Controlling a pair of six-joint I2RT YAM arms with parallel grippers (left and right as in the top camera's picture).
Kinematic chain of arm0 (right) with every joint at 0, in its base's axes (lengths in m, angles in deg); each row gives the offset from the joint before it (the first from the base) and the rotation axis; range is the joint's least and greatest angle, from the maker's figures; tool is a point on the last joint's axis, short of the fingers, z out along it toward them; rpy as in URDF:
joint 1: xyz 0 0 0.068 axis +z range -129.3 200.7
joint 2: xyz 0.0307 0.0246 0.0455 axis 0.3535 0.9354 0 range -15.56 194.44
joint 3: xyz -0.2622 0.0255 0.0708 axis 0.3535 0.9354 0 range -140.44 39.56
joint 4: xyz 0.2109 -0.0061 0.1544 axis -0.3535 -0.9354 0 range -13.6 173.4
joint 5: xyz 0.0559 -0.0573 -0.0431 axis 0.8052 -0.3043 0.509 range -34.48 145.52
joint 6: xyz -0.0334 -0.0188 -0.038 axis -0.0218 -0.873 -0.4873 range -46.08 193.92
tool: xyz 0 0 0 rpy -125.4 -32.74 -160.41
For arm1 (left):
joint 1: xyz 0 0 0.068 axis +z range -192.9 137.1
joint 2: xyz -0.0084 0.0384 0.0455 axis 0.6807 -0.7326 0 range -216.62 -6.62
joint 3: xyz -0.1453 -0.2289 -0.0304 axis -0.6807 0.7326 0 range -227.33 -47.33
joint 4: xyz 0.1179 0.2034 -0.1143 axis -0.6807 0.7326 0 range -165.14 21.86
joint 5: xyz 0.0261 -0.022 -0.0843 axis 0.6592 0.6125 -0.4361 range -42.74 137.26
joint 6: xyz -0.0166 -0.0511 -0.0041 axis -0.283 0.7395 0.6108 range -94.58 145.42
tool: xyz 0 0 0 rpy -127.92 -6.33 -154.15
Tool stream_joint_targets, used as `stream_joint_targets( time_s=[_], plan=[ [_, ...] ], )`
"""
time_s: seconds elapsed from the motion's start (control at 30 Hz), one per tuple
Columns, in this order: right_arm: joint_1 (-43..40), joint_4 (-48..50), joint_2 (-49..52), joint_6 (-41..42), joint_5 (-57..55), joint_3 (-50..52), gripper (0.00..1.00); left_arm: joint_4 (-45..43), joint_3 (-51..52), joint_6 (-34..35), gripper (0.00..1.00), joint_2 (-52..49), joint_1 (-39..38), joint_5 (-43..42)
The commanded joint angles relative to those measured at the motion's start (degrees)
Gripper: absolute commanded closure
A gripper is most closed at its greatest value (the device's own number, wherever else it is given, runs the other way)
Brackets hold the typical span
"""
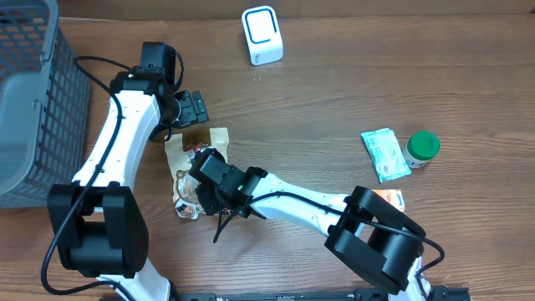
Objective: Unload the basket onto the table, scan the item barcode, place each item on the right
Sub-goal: 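Move the right gripper to the snack bag and grasp the red sticks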
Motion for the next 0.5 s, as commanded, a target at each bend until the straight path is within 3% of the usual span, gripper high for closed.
stream_joint_targets(
  time_s=[0.0,0.03,0.23,0.47],
  plan=[
    [-0.1,-0.4,1.9,0.2,0.5,-0.2,0.92,-0.1,-0.6,-1.1,0.0,0.7,-0.1,0.3],
    [-0.2,-0.4,1.7,0.2,0.6,-0.2,0.96,-0.1,-0.6,-1.1,0.01,0.7,-0.1,0.3],
    [-0.9,-1.5,-1.6,0.2,2.4,-0.4,0.96,-0.1,-0.6,-1.1,0.0,0.7,-0.1,0.3],
    [-3.8,-8.6,-12.2,-1.6,2.4,-0.4,0.96,-0.1,-0.6,-1.1,0.0,0.7,-0.1,0.3]
  ],
)
